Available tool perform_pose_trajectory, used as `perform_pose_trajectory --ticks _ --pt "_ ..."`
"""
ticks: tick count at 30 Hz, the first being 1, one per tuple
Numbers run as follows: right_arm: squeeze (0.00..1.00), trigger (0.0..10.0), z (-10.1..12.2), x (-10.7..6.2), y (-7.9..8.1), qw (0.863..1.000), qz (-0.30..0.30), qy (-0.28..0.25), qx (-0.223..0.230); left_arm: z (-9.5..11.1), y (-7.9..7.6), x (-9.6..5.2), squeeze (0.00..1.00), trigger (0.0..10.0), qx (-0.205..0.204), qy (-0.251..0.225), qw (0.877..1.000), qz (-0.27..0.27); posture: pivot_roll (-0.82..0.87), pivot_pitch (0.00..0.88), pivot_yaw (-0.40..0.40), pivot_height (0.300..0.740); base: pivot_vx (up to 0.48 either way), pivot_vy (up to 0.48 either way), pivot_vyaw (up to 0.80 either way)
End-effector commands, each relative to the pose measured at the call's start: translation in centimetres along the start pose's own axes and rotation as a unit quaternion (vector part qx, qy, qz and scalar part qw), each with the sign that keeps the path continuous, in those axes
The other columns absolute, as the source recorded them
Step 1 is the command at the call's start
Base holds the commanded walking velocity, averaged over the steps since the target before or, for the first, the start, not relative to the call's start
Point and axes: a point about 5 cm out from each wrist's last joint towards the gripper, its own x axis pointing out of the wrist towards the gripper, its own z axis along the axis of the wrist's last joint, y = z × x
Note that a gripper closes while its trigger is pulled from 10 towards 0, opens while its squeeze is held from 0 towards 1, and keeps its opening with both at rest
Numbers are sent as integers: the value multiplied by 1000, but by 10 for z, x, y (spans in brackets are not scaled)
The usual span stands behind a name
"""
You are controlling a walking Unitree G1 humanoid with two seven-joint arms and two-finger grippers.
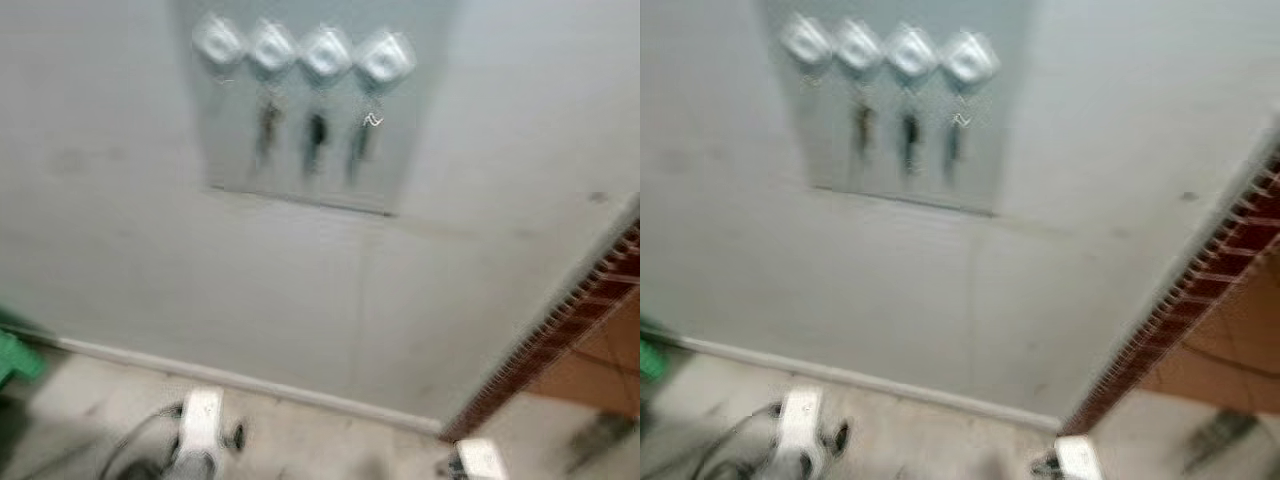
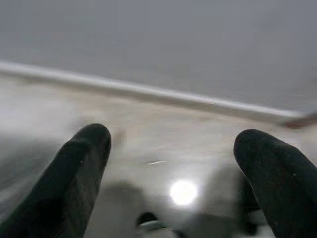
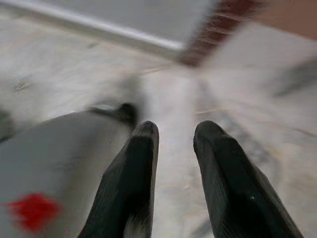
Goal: Hang keys on a hook
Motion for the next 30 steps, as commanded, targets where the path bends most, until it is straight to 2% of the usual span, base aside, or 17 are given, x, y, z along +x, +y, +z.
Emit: perform_pose_trajectory --ticks 1,30 --pt "0 10000 -6 0 10 1000 13 8 5 -7 21 -4 0 10000 11 12 1000 25 -40 60 7 740 0 0 -700" --pt "0 10000 -10 -1 12 1000 15 11 0 -10 19 -5 0 10000 16 19 1000 18 -52 43 11 740 0 0 -696"
